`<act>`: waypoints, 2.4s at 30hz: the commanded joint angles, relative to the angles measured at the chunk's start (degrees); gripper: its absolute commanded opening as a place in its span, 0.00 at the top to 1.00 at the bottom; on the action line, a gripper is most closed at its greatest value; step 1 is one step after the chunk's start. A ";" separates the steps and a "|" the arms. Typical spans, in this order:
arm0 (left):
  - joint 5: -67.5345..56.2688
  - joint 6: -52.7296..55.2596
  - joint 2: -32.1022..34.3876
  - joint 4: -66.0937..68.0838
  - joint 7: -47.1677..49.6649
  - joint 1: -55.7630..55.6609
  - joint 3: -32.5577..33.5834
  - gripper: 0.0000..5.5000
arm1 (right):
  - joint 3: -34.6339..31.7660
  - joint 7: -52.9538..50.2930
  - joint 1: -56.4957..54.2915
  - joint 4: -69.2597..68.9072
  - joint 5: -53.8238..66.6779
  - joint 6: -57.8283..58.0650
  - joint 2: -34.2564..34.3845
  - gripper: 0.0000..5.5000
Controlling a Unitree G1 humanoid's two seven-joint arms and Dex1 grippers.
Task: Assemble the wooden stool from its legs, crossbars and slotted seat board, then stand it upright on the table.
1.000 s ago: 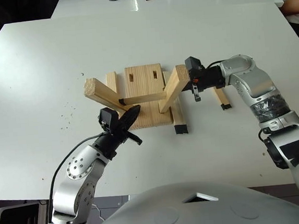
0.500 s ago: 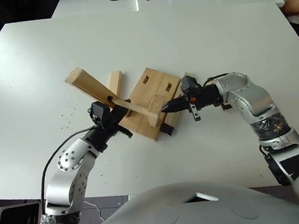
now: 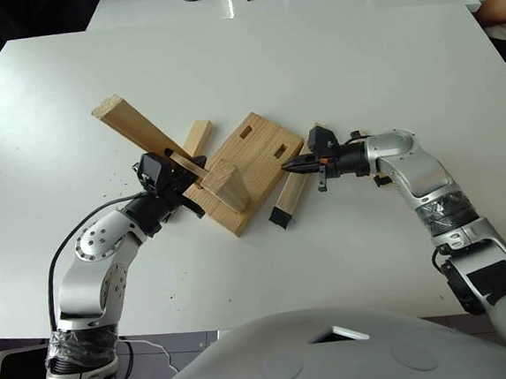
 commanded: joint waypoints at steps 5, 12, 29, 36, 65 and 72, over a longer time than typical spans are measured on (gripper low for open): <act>-0.70 1.48 0.51 -4.74 -1.44 7.02 1.95 1.00 | -0.99 1.72 -8.12 -1.19 3.94 4.92 5.07 1.00; 2.00 0.35 -0.24 -3.01 0.57 6.24 2.80 1.00 | 2.98 7.08 -9.76 -12.27 9.04 16.86 4.65 1.00; 6.01 -3.03 -1.77 -0.59 1.24 4.19 2.05 1.00 | 10.17 3.10 -13.57 -30.55 11.63 35.88 0.84 1.00; 2.73 -2.47 1.96 -0.37 -2.03 3.21 7.54 1.00 | -3.86 -2.92 -18.39 -22.41 12.37 32.12 0.04 1.00; 5.99 4.87 -0.10 -8.24 0.62 20.40 -0.51 1.00 | 6.78 -2.84 -13.78 17.86 -15.87 -5.42 -0.25 1.00; 8.30 3.63 -1.23 -6.43 1.22 19.21 -2.62 1.00 | 6.47 5.36 -19.49 26.31 -13.52 -3.41 3.77 1.00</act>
